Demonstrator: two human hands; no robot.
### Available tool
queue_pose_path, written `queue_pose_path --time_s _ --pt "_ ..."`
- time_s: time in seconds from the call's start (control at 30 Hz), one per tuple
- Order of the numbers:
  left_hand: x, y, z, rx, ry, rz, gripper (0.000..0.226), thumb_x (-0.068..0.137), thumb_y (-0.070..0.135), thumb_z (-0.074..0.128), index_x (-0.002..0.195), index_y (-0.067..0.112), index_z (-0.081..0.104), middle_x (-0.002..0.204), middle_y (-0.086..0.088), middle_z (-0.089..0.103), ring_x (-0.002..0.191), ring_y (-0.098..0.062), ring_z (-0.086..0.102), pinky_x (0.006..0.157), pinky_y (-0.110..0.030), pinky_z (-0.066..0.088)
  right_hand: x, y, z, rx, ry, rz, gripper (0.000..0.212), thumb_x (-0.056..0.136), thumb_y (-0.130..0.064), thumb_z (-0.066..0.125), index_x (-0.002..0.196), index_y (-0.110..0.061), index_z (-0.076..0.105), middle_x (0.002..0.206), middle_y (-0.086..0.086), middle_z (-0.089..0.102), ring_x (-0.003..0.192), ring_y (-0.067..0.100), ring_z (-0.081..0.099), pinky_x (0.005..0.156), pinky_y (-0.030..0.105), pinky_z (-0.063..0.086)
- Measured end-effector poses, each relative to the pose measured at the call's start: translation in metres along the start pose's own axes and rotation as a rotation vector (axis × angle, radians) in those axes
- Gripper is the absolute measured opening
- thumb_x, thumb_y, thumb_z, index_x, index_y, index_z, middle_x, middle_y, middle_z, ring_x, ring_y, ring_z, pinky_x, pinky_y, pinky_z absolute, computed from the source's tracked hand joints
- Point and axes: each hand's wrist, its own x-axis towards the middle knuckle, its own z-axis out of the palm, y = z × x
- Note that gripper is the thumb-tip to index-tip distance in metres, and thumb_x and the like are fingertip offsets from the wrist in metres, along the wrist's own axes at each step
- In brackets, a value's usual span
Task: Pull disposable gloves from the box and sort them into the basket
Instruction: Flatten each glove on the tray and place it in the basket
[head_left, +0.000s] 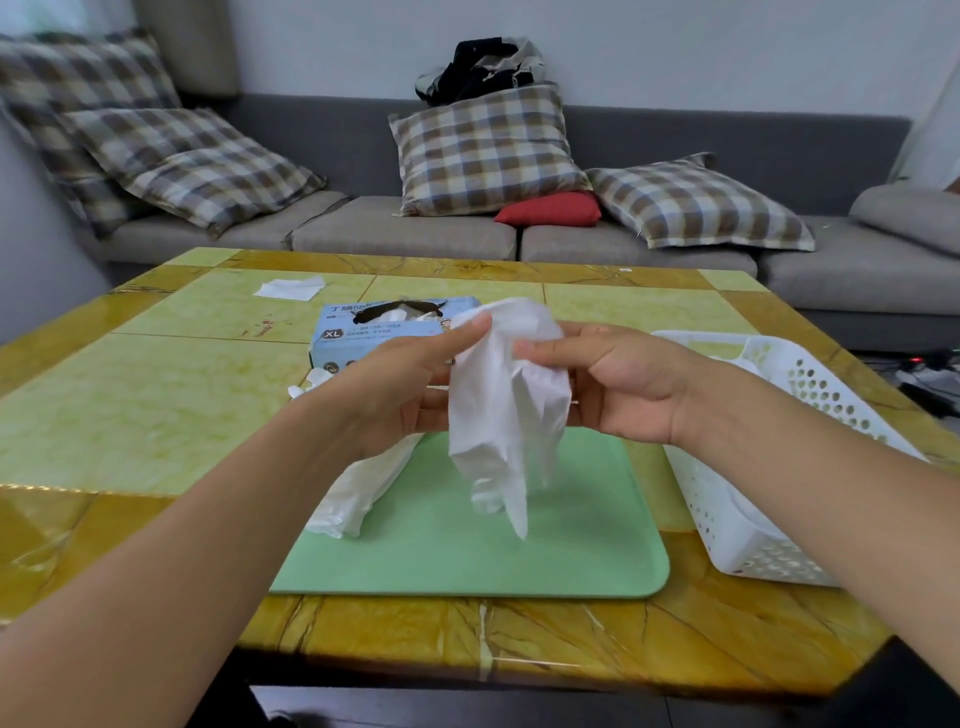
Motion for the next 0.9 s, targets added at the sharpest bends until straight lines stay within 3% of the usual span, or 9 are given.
queue_pose_path --time_s 0.07,0.17,0.33,0.43,0.53,0.63,0.77,0.83,0.9 --pt "-0.002 0.006 -0.004 -0.110 -0.123 -0.004 0.045 0.076 0.045 0.075 0.108 0.014 0.073 0.111 -0.013 0.075 0.092 -0.025 0.073 0.089 -0.039 0.059 -0.002 -0.004 -0.001 0.095 -0.029 -0.030 0.051 0.085 -0.020 0.068 0.133 -0.006 0.062 0.125 0.016 0.060 0.106 0.030 0.056 0.084 0.037 0.049" --pt "-0.002 0.008 -0.006 -0.099 -0.259 0.064 0.047 0.080 0.028 0.075 0.120 0.004 0.067 0.114 -0.011 0.073 0.093 -0.020 0.072 0.081 -0.031 0.060 -0.011 -0.009 -0.004 0.104 -0.091 -0.032 0.056 0.086 -0.020 0.067 0.137 0.002 0.057 0.130 0.020 0.057 0.113 0.032 0.053 0.094 0.037 0.050" --pt "0.002 0.014 -0.001 -0.075 -0.258 0.086 0.024 0.091 0.020 0.066 0.111 0.007 0.067 0.104 -0.009 0.073 0.085 -0.018 0.070 0.074 -0.028 0.058 -0.011 -0.016 -0.013 -0.039 -0.170 -0.032 0.055 0.085 -0.022 0.068 0.136 -0.003 0.060 0.143 0.020 0.055 0.126 0.036 0.054 0.115 0.049 0.035" --pt "0.017 0.000 -0.004 0.243 -0.108 -0.067 0.026 0.097 0.024 0.065 0.116 0.006 0.068 0.109 -0.016 0.074 0.090 -0.028 0.068 0.076 -0.038 0.052 0.008 0.004 -0.018 -0.126 0.012 0.106 0.053 0.083 -0.014 0.072 0.134 -0.003 0.061 0.132 0.018 0.064 0.109 0.028 0.060 0.109 0.044 0.042" --pt "0.033 -0.016 0.002 0.432 0.045 -0.102 0.018 0.095 0.027 0.069 0.105 0.012 0.071 0.106 -0.009 0.075 0.092 -0.026 0.072 0.075 -0.032 0.056 0.024 0.020 -0.016 -0.171 0.142 0.213 0.031 0.090 -0.009 0.070 0.120 -0.010 0.066 0.103 0.009 0.074 0.084 0.019 0.065 0.074 0.028 0.050" --pt "0.039 0.002 0.007 0.215 0.125 0.197 0.016 0.095 0.020 0.069 0.103 0.006 0.070 0.096 -0.007 0.074 0.075 -0.017 0.068 0.067 -0.026 0.051 0.027 -0.003 -0.014 -0.097 0.244 -0.080 0.012 0.091 -0.009 0.069 0.101 -0.015 0.069 0.084 0.002 0.073 0.068 0.013 0.065 0.057 0.021 0.050" --pt "0.025 0.043 0.009 0.247 0.225 0.668 0.016 0.090 0.017 0.074 0.104 0.009 0.071 0.098 -0.003 0.078 0.089 -0.021 0.075 0.083 -0.032 0.060 -0.002 -0.045 -0.013 -0.218 0.345 -0.695 0.019 0.085 -0.003 0.075 0.102 -0.012 0.074 0.095 0.000 0.077 0.083 0.008 0.073 0.073 0.019 0.055" --pt "0.025 0.038 0.008 0.330 0.250 0.738 0.011 0.088 0.017 0.077 0.098 0.016 0.074 0.096 -0.004 0.078 0.089 -0.031 0.073 0.087 -0.041 0.060 -0.010 -0.040 -0.017 -0.415 0.379 -0.779 0.017 0.082 -0.001 0.078 0.096 -0.010 0.076 0.092 0.003 0.077 0.084 0.009 0.070 0.080 0.023 0.057" --pt "0.030 0.016 0.011 0.422 0.240 0.704 0.012 0.085 0.013 0.079 0.095 0.020 0.076 0.094 0.001 0.078 0.086 -0.027 0.072 0.089 -0.042 0.058 -0.005 -0.019 -0.025 -0.612 0.387 -0.688 0.014 0.081 -0.001 0.080 0.092 -0.009 0.077 0.086 0.011 0.075 0.074 0.008 0.062 0.072 0.020 0.052"
